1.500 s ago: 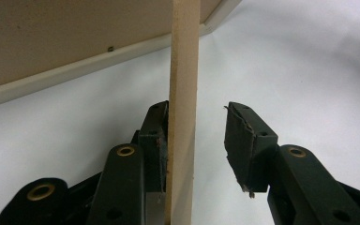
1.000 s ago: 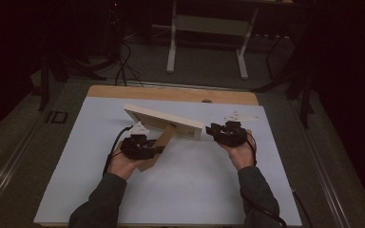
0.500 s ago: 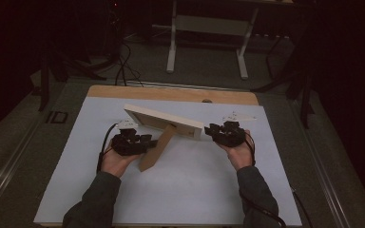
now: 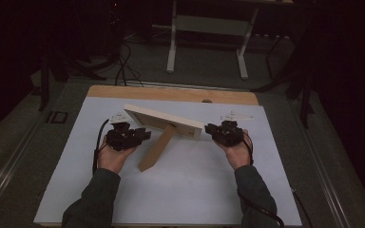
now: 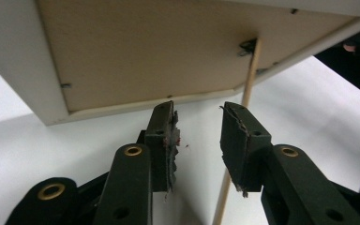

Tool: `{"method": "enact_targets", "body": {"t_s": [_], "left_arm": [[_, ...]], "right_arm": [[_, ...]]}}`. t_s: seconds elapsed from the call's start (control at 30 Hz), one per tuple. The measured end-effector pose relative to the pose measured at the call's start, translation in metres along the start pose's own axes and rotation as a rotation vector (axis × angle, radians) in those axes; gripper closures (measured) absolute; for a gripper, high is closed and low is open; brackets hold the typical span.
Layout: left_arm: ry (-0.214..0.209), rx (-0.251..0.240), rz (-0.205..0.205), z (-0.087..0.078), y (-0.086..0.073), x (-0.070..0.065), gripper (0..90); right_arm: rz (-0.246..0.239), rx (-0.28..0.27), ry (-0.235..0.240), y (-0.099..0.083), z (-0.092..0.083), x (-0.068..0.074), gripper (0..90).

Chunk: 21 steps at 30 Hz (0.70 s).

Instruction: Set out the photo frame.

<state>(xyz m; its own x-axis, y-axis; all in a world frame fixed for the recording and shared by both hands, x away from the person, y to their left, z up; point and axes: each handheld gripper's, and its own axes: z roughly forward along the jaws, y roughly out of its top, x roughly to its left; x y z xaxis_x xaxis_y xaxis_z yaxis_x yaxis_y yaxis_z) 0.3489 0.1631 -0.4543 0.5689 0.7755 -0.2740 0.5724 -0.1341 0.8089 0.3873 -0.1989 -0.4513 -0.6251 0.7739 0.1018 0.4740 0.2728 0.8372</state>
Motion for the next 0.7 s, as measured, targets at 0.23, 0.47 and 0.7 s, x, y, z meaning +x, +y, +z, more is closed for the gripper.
{"method": "enact_targets", "body": {"t_s": [0.23, 0.47, 0.7], "left_arm": [[0.025, 0.004, -0.033, 0.001, 0.005, 0.004, 70.8], [0.047, 0.003, -0.011, 0.004, 0.011, -0.001, 81.9], [0.068, 0.010, 0.005, 0.006, 0.017, -0.003, 90.0]], "right_arm": [[0.016, -0.005, -0.009, 0.000, 0.003, 0.000, 87.3], [0.003, -0.001, -0.003, 0.003, 0.005, 0.004, 89.9], [-0.002, 0.009, -0.005, 0.005, 0.010, 0.006, 90.0]]}}
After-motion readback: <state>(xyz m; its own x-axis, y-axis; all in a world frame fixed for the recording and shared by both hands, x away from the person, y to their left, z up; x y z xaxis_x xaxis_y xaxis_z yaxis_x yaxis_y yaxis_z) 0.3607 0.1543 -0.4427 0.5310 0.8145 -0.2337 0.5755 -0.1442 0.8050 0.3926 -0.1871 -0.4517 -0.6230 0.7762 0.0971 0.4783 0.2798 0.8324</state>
